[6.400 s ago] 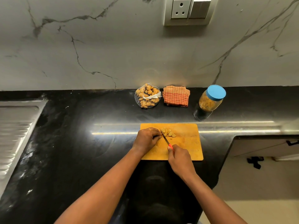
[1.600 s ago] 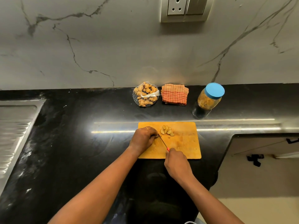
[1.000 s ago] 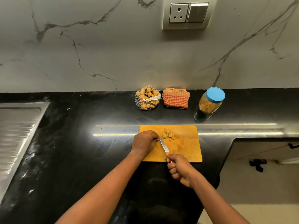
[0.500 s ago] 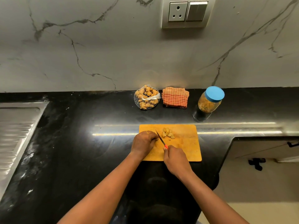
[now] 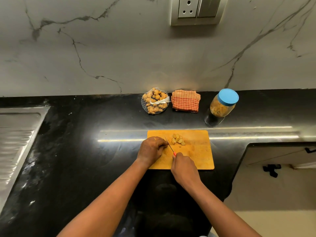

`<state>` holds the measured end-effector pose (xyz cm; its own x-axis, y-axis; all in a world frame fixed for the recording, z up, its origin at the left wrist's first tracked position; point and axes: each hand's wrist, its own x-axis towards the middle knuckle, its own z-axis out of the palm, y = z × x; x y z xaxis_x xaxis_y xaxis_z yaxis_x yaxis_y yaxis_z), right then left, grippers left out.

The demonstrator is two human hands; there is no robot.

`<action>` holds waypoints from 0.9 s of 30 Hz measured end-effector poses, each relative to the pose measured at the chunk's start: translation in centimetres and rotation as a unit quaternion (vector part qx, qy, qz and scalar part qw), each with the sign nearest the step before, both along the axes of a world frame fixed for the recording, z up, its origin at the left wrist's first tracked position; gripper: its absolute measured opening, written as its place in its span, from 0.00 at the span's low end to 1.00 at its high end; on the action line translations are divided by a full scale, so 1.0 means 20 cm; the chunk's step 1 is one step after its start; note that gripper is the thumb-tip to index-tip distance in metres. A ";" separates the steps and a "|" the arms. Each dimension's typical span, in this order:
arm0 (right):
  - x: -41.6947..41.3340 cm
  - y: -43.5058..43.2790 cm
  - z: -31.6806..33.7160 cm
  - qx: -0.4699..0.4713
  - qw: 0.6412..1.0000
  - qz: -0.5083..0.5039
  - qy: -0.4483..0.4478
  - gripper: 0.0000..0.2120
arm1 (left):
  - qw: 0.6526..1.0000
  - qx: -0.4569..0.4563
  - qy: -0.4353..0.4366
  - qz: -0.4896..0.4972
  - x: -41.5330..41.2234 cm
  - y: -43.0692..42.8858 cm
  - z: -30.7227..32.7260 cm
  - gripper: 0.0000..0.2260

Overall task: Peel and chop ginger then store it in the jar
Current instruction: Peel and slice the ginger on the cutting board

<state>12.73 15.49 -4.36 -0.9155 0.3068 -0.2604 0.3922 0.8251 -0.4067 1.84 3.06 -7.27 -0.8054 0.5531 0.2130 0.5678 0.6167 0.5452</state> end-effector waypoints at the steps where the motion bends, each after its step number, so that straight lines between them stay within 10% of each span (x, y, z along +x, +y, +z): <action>1: -0.02 0.00 0.00 -0.001 1.000 0.001 0.000 0.15 | 1.000 -0.001 0.000 0.001 0.00 0.00 0.00 0.07; 27: 0.00 -0.02 0.00 0.007 0.999 -0.015 -0.036 0.11 | 0.999 -0.029 -0.031 0.021 -0.02 0.02 0.01 0.05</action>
